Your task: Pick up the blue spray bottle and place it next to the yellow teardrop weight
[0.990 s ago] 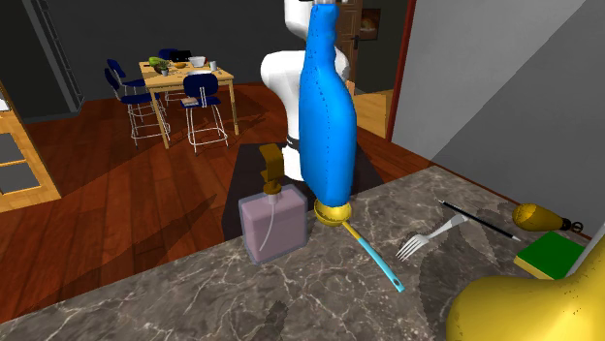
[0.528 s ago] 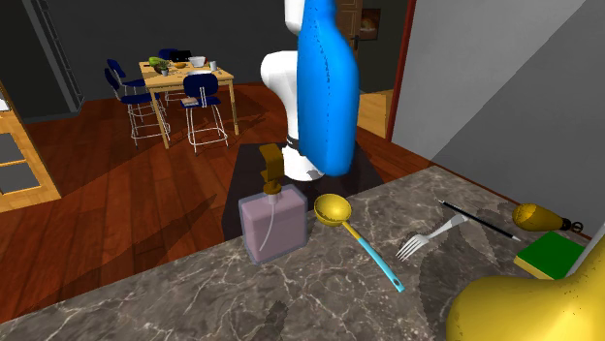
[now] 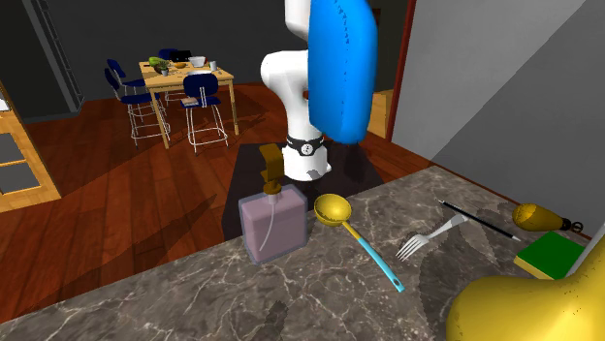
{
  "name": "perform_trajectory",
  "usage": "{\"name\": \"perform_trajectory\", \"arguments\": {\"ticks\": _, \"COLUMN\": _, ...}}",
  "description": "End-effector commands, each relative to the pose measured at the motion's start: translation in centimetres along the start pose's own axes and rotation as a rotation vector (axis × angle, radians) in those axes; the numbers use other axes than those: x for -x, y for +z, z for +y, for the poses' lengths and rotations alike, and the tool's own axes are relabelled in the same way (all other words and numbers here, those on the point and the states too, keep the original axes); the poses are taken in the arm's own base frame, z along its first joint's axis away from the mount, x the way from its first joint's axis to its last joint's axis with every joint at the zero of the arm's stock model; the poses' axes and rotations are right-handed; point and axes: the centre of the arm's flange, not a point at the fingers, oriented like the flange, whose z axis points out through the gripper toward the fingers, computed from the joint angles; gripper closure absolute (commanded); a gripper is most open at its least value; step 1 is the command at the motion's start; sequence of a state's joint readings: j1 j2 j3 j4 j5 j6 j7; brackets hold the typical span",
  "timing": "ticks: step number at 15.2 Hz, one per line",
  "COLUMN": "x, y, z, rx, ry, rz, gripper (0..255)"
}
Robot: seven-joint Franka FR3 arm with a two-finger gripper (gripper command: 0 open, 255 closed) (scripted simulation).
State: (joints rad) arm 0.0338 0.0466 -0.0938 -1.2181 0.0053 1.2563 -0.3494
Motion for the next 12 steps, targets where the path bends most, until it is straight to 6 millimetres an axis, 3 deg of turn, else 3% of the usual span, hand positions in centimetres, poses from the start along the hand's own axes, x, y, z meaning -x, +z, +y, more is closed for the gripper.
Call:
{"name": "perform_trajectory", "arguments": {"ticks": 1, "x": 0.4, "y": -0.3, "z": -2.3, "rx": 0.0, "ry": 0.001, "rz": 0.0, "gripper": 255}}
{"name": "perform_trajectory", "arguments": {"ticks": 12, "x": 2.4, "y": -0.2, "z": -16.7, "rx": 0.0, "ry": 0.001, "rz": 0.0, "gripper": 255}}
